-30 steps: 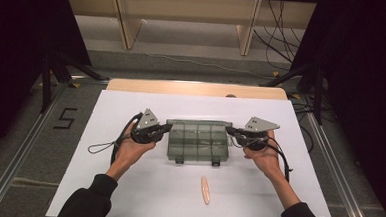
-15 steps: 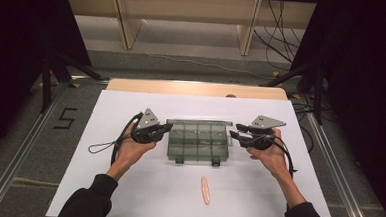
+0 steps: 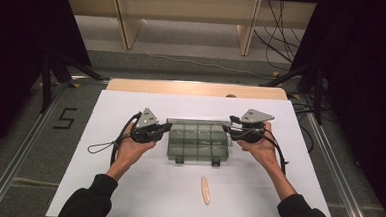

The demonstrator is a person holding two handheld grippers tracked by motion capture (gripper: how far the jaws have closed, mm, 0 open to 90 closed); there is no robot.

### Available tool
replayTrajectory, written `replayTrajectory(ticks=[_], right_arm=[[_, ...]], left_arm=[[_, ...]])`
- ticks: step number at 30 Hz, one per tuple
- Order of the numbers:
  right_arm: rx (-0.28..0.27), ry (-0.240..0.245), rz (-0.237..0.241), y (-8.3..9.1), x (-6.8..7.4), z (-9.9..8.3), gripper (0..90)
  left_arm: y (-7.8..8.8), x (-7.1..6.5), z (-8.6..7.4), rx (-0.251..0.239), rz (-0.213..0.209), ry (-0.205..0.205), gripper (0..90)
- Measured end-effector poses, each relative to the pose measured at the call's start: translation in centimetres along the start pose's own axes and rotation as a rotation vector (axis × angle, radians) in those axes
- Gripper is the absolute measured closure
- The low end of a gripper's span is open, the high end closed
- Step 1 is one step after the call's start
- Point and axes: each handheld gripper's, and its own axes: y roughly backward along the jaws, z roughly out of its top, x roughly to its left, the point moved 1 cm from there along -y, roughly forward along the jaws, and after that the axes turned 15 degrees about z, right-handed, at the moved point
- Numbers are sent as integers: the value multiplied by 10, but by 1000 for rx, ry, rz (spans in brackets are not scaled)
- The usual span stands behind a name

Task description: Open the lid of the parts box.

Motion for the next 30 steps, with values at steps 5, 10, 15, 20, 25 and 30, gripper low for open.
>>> replayTrajectory(ticks=[5,10,15,20,25,30], right_arm=[[-8,-7,7,1,0,1,647],[-6,-5,0,1,1,2,667],[-3,-13,-3,2,2,3,679],[-6,-25,-7,2,2,4,692],[-16,-40,-18,2,2,4,732],[-15,-62,-35,2,1,6,769]], left_arm=[[-1,-1,-1,11,-5,7,851],[-1,-3,-6,80,-7,53,750],[-4,-6,-16,194,-6,79,658],[-9,-10,-23,280,15,99,600],[-15,-15,-30,338,7,102,538],[-19,-16,-33,367,-3,111,590]])
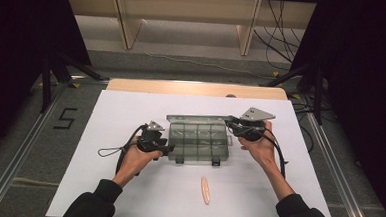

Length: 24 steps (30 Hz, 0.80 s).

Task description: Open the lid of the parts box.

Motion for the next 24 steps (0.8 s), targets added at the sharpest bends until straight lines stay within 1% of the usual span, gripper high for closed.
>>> replayTrajectory(ticks=[1,2,3,4,6,7,8,9,10,13,14,15,17,18,19,20,23,24], right_arm=[[5,-6,-4,1,-1,1,779],[-7,-11,-11,0,-2,1,786],[-3,-11,-13,1,-2,2,792],[-3,-8,-28,0,-2,3,798],[13,-36,-35,0,0,6,808],[10,-38,-46,0,0,7,812],[22,-55,-56,1,1,10,817],[22,-55,-56,1,1,10,817],[16,-45,-69,0,0,10,819],[23,-69,-85,-1,-1,12,825],[20,-72,-87,-2,-2,14,827],[31,-77,-85,-2,-3,15,830],[28,-99,-99,-4,-4,17,836],[26,-100,-103,-4,-6,18,838],[32,-111,-102,-5,-7,18,840],[27,-110,-111,-6,-8,19,842],[35,-135,-113,-7,-11,21,846],[33,-139,-115,-8,-12,22,846]], left_arm=[[0,0,0,0,1,5,592],[0,0,0,2,1,1,598],[1,0,0,2,2,0,603],[1,1,1,2,3,3,612],[1,2,1,-1,3,-6,635],[1,3,2,-1,-1,-2,642],[1,3,1,-2,4,5,651],[1,3,2,-1,4,5,651],[1,3,2,-2,7,4,653],[1,2,2,0,5,10,656],[1,3,2,2,6,5,656],[1,3,2,0,7,15,657],[1,3,2,1,7,16,658],[1,3,2,0,7,16,659],[1,3,2,1,7,15,659],[1,3,2,1,7,14,660],[1,3,2,-1,5,22,661],[1,3,2,-2,9,15,662]])
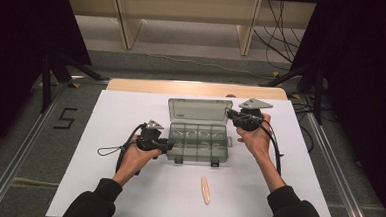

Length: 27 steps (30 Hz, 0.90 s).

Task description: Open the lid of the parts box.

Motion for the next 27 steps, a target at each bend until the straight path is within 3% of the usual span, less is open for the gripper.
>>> replayTrajectory(ticks=[6,11,13,23,24,25,26,27], right_arm=[[7,-68,-5,-5,-4,5,852],[22,-74,-14,-9,-9,10,852],[23,-111,-15,-12,-12,12,852],[55,-158,-26,-19,-17,19,849],[47,-141,-35,-21,-19,19,849],[62,-157,-31,-20,-19,20,849],[61,-132,-32,-21,-21,20,848],[63,-166,-38,-22,-19,21,848]], left_arm=[[1,0,0,-4,2,-17,667],[1,0,0,-5,1,-15,668],[1,0,0,-9,1,-21,668],[0,0,0,-13,-2,-23,665],[0,0,0,-13,-3,-23,664],[0,0,0,-13,-4,-24,663],[0,0,0,-13,-5,-23,663],[0,0,0,-14,-4,-24,662]])
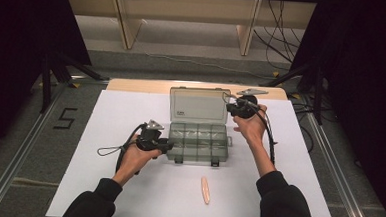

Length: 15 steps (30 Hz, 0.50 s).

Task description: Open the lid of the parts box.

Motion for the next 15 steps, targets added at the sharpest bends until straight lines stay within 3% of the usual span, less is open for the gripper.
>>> replayTrajectory(ticks=[5,6,9,11,14,15], right_arm=[[13,6,-21,-4,-2,2,845],[20,-38,-10,-3,1,2,845],[23,-50,-22,-5,1,2,845],[3,15,-22,-8,-5,3,846],[6,-36,-24,-8,-3,3,847],[8,-29,-24,-8,-3,4,847]], left_arm=[[0,0,0,0,-2,0,662],[0,0,0,0,-2,0,661],[0,0,0,-1,3,3,662],[0,0,0,-1,3,4,662],[0,1,0,-2,-4,7,662],[0,1,0,-2,-6,8,661]])
